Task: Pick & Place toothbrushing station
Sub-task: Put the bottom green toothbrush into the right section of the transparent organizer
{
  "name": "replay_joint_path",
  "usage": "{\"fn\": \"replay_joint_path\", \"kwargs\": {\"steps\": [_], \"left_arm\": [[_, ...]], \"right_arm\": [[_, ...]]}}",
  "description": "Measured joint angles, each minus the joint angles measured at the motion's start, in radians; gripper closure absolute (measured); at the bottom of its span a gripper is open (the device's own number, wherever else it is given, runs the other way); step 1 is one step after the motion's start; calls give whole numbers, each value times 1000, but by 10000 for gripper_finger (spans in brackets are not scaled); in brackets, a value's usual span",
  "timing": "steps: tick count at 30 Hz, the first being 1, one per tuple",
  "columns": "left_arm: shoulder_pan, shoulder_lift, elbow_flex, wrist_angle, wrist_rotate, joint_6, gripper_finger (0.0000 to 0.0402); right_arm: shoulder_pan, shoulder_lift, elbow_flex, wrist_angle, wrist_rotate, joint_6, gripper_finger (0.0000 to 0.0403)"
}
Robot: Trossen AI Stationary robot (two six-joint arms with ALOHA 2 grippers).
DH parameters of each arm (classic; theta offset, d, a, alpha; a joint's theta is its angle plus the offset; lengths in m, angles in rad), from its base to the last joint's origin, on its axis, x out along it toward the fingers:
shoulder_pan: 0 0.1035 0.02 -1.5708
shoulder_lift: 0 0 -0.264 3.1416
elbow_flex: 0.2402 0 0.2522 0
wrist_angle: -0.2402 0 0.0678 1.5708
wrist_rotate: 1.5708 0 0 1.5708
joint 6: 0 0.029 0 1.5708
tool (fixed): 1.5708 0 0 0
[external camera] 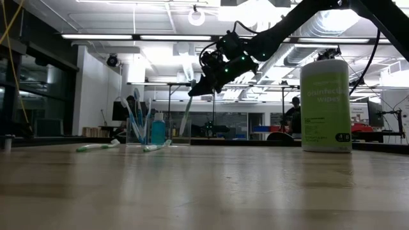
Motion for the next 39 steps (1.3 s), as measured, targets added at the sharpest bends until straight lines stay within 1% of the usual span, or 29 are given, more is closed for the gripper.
{"fn": "replay_joint_path", "kwargs": {"steps": [8, 16, 23, 26, 30, 39], "left_arm": [[0, 0, 0, 0, 0, -2, 286], [0, 0, 0, 0, 0, -2, 286], [0, 0, 0, 0, 0, -2, 286], [0, 0, 0, 0, 0, -2, 286], [0, 0, 0, 0, 0, 2, 286], [0, 0, 0, 0, 0, 0, 286]], "right_arm": [[0, 0, 0, -9, -1, 18, 375], [0, 0, 0, -15, -24, 44, 374], [2, 31, 0, 25, -32, 56, 374], [3, 32, 0, 34, -32, 51, 374], [6, 32, 0, 48, -59, 56, 374], [6, 32, 0, 54, -66, 53, 374]]}}
